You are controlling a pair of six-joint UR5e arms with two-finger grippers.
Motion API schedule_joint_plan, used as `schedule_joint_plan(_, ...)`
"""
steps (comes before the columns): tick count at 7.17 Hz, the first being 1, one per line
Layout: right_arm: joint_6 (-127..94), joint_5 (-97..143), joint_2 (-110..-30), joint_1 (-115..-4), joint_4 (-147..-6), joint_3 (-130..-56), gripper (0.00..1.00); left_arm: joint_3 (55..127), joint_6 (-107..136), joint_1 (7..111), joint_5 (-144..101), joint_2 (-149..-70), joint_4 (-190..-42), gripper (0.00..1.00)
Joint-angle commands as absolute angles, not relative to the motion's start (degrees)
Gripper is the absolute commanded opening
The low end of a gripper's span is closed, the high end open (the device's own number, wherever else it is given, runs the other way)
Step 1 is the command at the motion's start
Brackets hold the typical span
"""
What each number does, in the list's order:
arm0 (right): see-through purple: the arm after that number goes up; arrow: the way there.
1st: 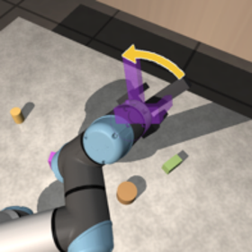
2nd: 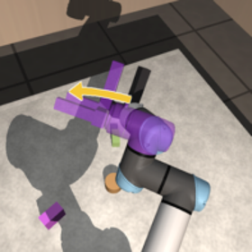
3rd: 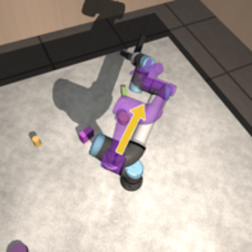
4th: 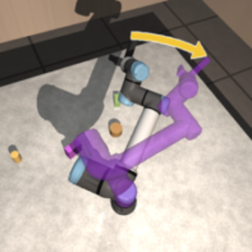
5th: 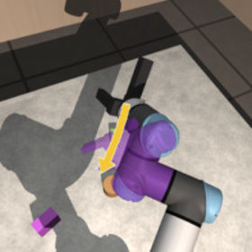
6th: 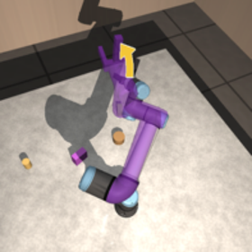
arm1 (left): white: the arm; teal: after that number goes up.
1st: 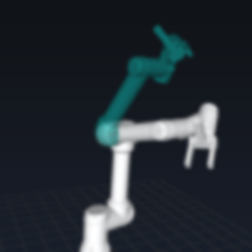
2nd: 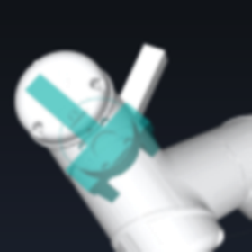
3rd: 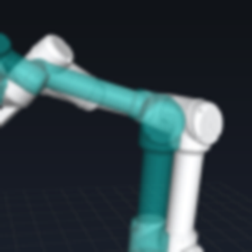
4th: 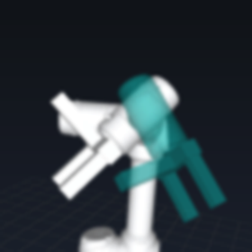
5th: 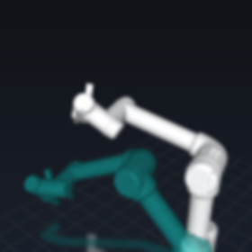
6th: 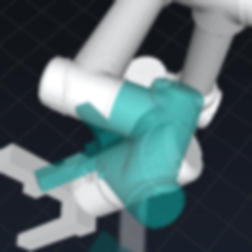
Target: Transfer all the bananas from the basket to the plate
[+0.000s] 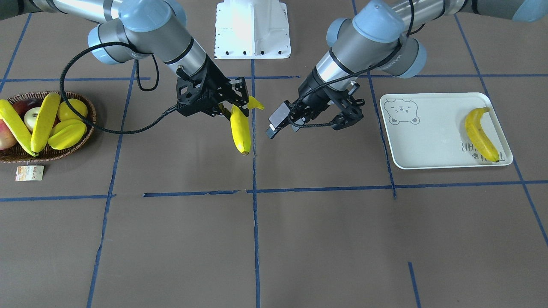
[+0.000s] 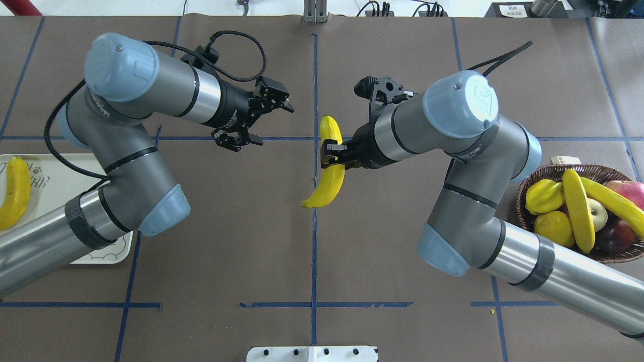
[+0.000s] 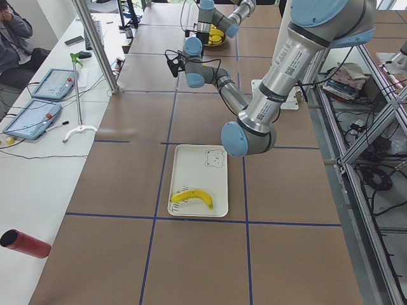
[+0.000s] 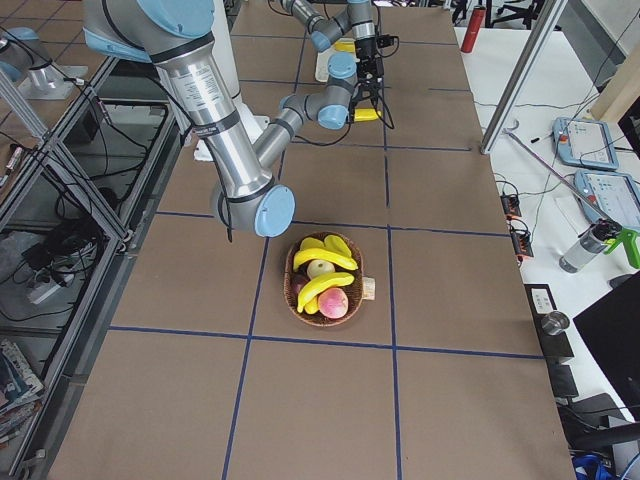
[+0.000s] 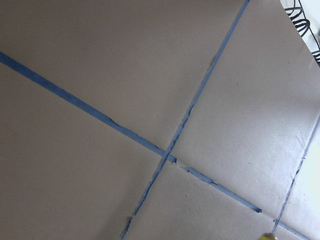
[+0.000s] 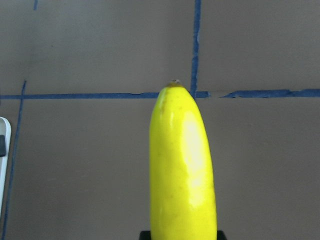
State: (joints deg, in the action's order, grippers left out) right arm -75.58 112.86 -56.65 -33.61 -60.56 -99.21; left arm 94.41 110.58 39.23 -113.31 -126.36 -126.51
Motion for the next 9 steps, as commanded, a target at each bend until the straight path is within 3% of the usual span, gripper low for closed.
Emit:
schedule_joint_plan(1,-76.46,111.53,-55.46,-32.0,-58.8,-98.35,0.06,93.96,111.53,37.27,-110.74,-127.53,-126.47,1.0)
schedule_joint_plan(5,-77.43,111.45,-53.88,-31.64,-58.8,-98.35,0.07,90.53,111.45,36.21,-110.39,-128.23,-128.5,0.99)
schedule_joint_plan(6,-77.43,111.45,-53.88,-31.64,-58.8,-98.35,0.07,90.61,111.45,35.95,-110.39,-128.23,-128.58,0.94)
schedule_joint_plan(7,-77.43,111.45,-53.88,-31.64,-58.8,-98.35,0.07,90.62,111.45,35.6,-110.39,-128.23,-128.58,0.77)
schedule_joint_plan(8,-77.43,111.45,-53.88,-31.64,-58.8,-98.35,0.07,90.62,111.45,35.51,-110.39,-128.41,-129.63,0.68)
schedule_joint_plan(9,-77.43,111.36,-53.88,-31.64,-58.8,-98.35,0.07,90.62,111.45,35.16,-110.39,-128.32,-129.73,0.68)
